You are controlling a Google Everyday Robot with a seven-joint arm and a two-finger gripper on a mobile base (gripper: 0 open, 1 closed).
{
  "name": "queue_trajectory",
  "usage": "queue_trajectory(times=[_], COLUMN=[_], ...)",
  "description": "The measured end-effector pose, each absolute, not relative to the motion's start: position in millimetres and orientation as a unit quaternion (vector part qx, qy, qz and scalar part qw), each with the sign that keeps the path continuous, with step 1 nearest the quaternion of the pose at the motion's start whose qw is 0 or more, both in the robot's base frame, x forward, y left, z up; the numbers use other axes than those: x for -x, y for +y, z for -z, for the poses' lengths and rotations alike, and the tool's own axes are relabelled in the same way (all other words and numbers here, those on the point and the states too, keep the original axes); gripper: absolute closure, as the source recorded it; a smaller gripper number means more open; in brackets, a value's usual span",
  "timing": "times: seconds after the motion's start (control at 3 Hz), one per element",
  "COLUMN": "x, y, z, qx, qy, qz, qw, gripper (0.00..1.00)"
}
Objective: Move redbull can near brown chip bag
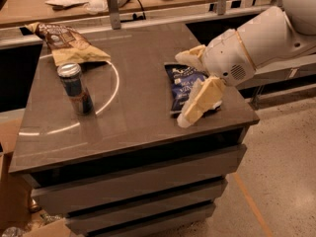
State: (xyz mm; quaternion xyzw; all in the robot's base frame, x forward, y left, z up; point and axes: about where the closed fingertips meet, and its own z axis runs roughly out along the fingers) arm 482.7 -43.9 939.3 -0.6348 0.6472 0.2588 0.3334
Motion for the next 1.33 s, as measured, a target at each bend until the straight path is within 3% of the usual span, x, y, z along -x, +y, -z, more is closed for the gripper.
queue_trajectory(times=[0.67,1.33], x=[-486,-514], y=[-36,18], z=[-940,-925], qx=[0.634,0.643], qy=[0.634,0.59], qz=[-0.268,-0.294], qw=[0.352,0.389], gripper=[0.0,0.0])
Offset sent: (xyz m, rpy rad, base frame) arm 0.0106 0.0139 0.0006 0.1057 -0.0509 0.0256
